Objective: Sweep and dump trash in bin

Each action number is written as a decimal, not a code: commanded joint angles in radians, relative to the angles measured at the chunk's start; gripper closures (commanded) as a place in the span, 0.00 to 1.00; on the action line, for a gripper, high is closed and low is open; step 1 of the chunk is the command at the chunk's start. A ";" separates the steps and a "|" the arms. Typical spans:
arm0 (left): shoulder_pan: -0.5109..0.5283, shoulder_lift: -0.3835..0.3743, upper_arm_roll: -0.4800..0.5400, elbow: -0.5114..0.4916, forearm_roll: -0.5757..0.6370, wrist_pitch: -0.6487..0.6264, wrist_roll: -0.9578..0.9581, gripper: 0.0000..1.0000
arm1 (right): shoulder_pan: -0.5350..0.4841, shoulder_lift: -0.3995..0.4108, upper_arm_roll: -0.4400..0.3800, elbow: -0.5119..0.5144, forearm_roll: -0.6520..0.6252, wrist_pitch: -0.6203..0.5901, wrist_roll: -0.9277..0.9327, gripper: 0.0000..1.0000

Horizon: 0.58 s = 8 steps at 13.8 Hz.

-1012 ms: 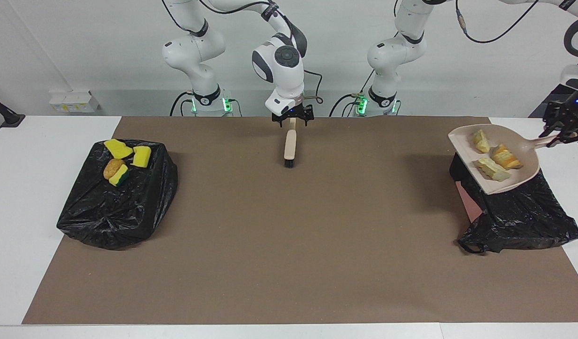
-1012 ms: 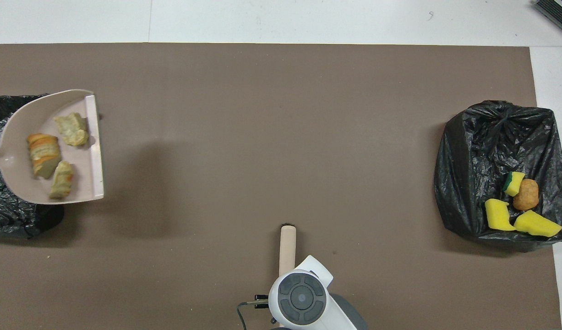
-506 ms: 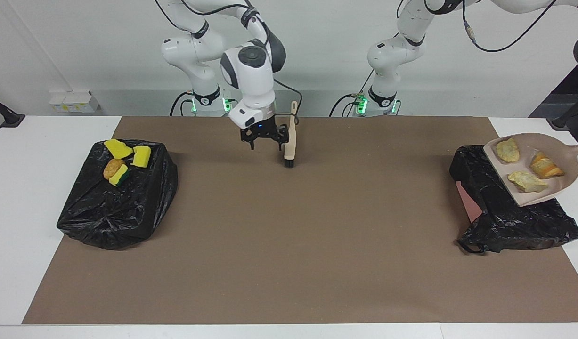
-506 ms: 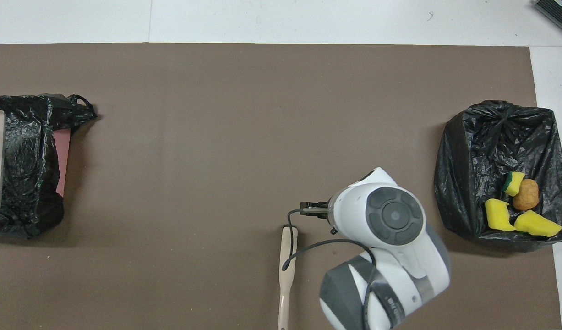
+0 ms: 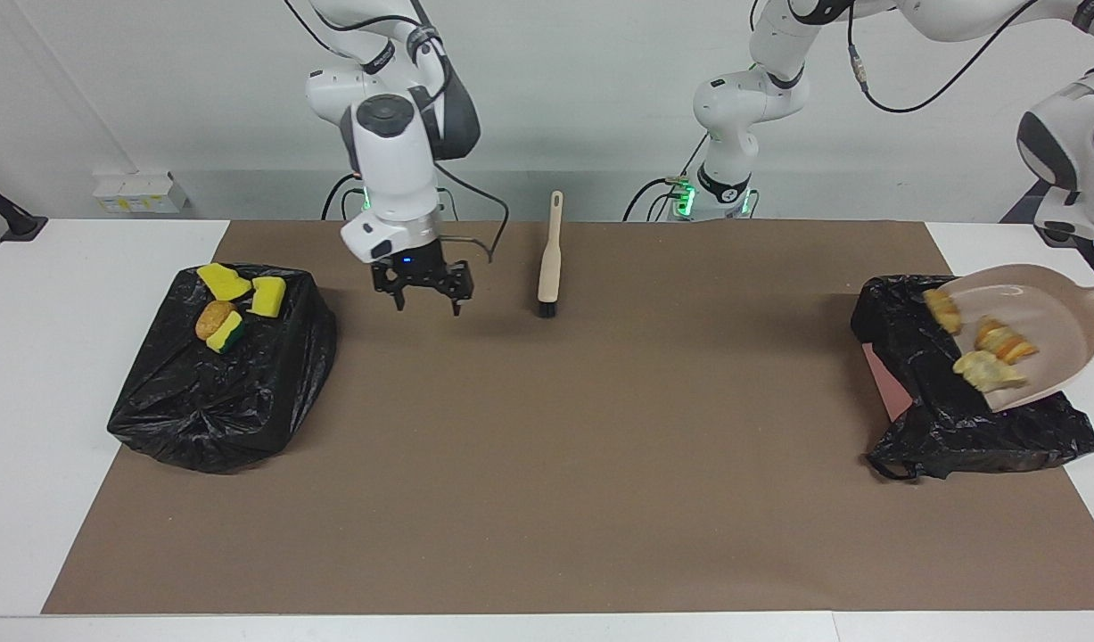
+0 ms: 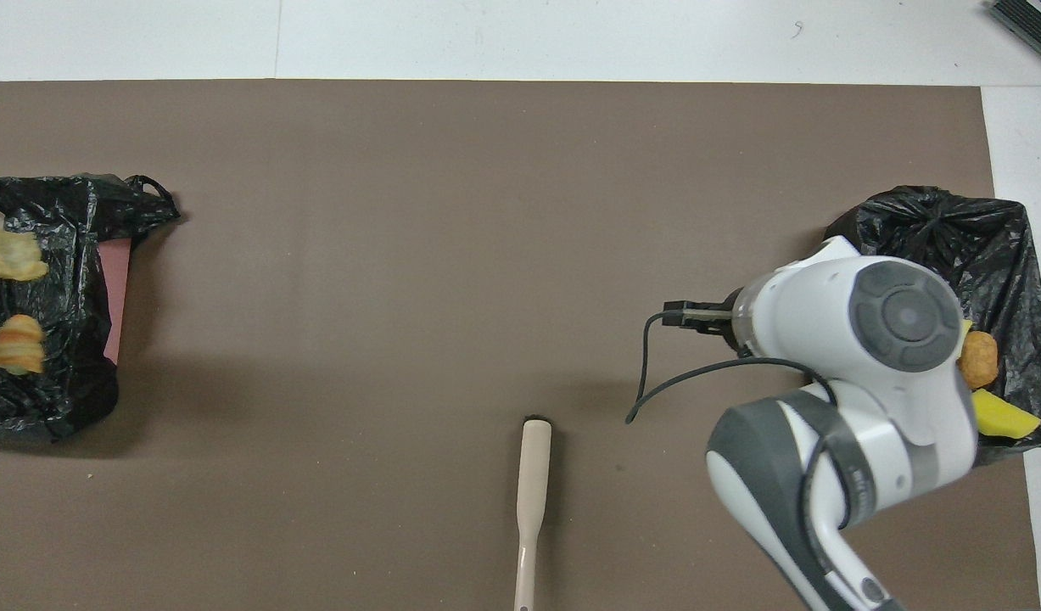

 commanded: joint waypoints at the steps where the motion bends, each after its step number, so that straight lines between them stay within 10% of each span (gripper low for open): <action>1: -0.038 -0.082 0.013 -0.106 0.171 0.025 -0.082 1.00 | -0.012 0.008 -0.076 0.078 -0.026 -0.055 -0.153 0.00; 8: -0.082 -0.119 -0.001 -0.086 0.275 -0.069 -0.141 1.00 | -0.064 -0.001 -0.175 0.400 -0.006 -0.442 -0.344 0.00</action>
